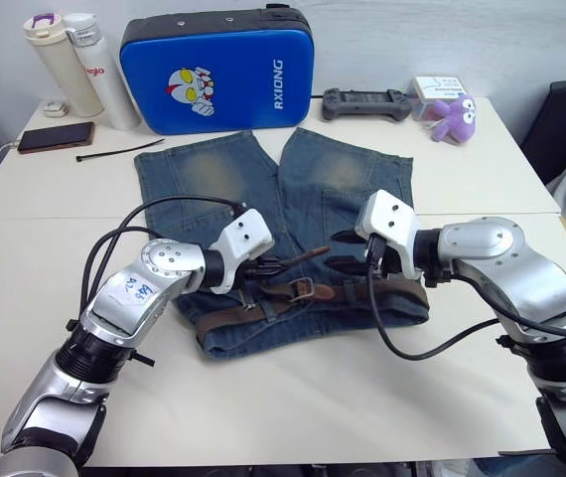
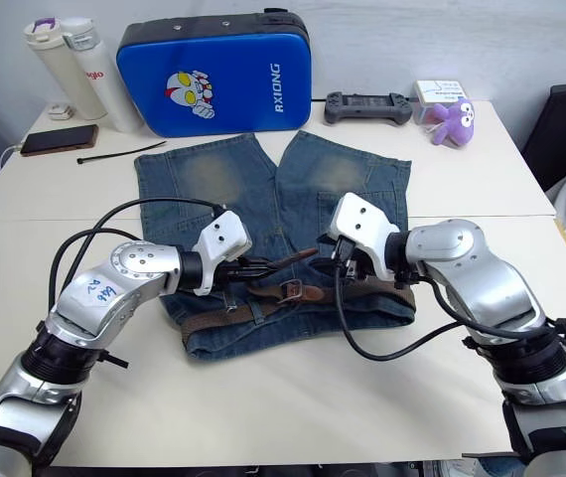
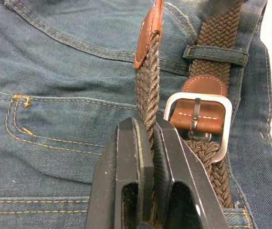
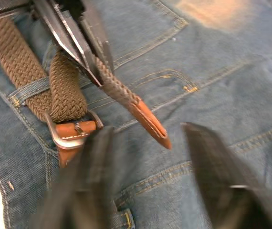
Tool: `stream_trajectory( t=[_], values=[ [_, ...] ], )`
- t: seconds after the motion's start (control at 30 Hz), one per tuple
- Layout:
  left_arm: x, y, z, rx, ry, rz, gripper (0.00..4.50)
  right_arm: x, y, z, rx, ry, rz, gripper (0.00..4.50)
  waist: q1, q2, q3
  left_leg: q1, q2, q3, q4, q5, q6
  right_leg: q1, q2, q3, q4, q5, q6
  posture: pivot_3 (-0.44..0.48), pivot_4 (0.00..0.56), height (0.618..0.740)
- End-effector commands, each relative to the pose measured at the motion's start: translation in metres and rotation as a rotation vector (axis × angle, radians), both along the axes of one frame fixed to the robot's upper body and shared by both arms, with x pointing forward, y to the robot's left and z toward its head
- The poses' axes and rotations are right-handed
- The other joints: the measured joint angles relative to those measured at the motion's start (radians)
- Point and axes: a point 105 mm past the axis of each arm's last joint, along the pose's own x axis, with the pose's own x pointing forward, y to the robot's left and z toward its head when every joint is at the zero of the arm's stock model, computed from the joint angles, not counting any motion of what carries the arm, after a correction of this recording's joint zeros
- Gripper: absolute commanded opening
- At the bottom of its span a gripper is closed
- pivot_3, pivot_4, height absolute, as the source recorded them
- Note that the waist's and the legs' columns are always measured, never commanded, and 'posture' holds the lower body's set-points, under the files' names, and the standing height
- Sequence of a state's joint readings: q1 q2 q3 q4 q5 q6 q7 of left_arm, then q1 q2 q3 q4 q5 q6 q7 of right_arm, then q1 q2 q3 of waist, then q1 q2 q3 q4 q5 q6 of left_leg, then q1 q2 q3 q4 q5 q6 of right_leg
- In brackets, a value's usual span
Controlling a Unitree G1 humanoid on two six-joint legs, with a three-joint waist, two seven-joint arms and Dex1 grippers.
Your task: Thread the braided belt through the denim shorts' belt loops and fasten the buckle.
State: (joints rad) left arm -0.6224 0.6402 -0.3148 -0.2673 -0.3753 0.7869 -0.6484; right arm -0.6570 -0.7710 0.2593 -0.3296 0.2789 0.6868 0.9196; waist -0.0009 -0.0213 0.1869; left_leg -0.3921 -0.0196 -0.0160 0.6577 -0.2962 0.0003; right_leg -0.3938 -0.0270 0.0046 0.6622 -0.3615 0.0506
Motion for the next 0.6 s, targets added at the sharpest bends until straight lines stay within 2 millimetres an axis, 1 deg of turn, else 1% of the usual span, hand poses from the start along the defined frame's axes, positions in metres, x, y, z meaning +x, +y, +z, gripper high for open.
stream_trajectory(
  t=[0.03,0.23,0.33,0.4,0.5,0.6],
  values=[
    [-0.003,-0.002,0.010,-0.010,-0.042,-0.014,0.00,0.002,-0.001,0.019,-0.035,-0.109,0.011,3.70,0.000,0.000,0.000,0.000,0.000,0.000,0.000,0.000,0.000,0.000,0.000,0.000,0.000,0.000,0.000,0.000,0.150,0.740],
    [-0.004,-0.006,0.014,-0.038,-0.039,-0.018,0.00,0.001,0.003,0.020,-0.066,-0.132,0.053,3.70,-0.001,0.000,0.000,0.000,0.000,0.000,0.000,0.000,0.000,0.000,0.000,0.000,0.001,0.000,0.000,0.000,0.150,0.740],
    [0.000,-0.004,0.020,-0.098,-0.020,0.026,0.00,0.001,0.003,0.021,-0.048,-0.104,0.049,3.70,0.000,0.000,0.000,0.000,0.000,0.000,0.001,0.000,0.000,0.000,0.000,0.000,0.001,0.000,0.000,0.000,0.150,0.740],
    [0.011,0.003,0.030,-0.223,0.038,0.131,0.00,-0.005,0.002,0.021,0.016,-0.003,0.055,3.70,0.000,0.000,0.000,0.000,0.000,0.000,0.001,0.000,0.000,0.000,0.000,0.000,0.001,0.000,0.000,0.000,0.150,0.740],
    [0.020,0.013,0.041,-0.408,0.140,0.248,0.00,-0.014,0.003,0.019,0.094,0.108,0.070,3.70,0.001,0.000,0.000,-0.001,0.000,0.000,0.002,0.000,0.001,0.000,0.000,-0.001,0.001,0.000,0.000,0.000,0.150,0.740],
    [0.020,0.017,0.043,-0.514,0.245,0.297,0.00,-0.018,0.007,0.017,0.157,0.170,0.085,2.96,-0.001,0.000,0.000,-0.001,0.001,0.000,0.004,-0.001,0.001,0.000,0.000,-0.001,0.002,0.000,0.000,0.000,0.150,0.740]
  ],
)
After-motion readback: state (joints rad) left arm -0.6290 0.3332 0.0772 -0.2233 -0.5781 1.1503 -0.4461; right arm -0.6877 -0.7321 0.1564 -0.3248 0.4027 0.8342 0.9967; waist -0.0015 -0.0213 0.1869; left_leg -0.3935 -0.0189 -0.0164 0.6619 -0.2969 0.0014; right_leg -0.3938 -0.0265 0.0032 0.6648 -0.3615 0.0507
